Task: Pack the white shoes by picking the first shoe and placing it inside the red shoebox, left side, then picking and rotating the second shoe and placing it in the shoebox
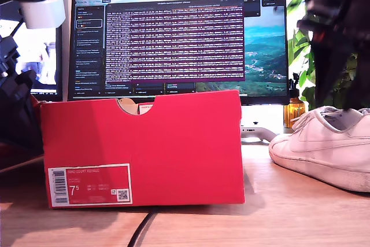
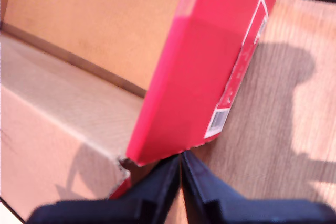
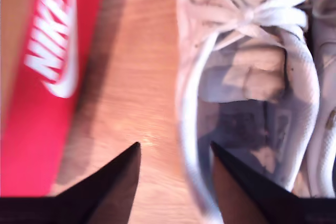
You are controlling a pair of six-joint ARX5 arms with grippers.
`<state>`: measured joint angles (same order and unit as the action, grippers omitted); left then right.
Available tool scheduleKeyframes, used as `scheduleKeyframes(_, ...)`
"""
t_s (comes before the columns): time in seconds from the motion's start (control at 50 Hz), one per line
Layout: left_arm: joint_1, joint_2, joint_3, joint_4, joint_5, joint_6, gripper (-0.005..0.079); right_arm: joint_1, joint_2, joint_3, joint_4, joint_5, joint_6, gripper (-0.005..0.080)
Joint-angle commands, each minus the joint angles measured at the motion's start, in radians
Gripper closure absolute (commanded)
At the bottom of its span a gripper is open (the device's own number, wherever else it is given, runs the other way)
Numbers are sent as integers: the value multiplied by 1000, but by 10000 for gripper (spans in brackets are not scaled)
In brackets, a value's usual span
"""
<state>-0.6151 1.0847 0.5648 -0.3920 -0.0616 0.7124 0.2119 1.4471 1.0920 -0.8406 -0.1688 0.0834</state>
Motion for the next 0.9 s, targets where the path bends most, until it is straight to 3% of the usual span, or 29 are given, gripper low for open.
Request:
scheduleKeyframes(0.0,-3,9,10,23,2,-9,761,9,30,8,-2,8,-10,364)
scheduleKeyframes(0.1,-3,9,10,22,2,-9,762,11,69,8,-2,47,-46,364)
scheduleKeyframes(0.42,-3,9,10,20,2,-9,761,13,211,8,22,48,-92,375)
scheduleKeyframes(0.5,-3,9,10,18,2,-9,762,18,232,8,36,48,-90,481)
scheduleKeyframes(0.58,-3,9,10,18,2,-9,762,18,237,8,59,48,-84,755)
scheduleKeyframes(0.6,-3,9,10,18,2,-9,761,19,237,8,62,48,-84,772)
scheduleKeyframes(0.88,-3,9,10,15,2,-10,761,54,230,73,20,37,-43,765)
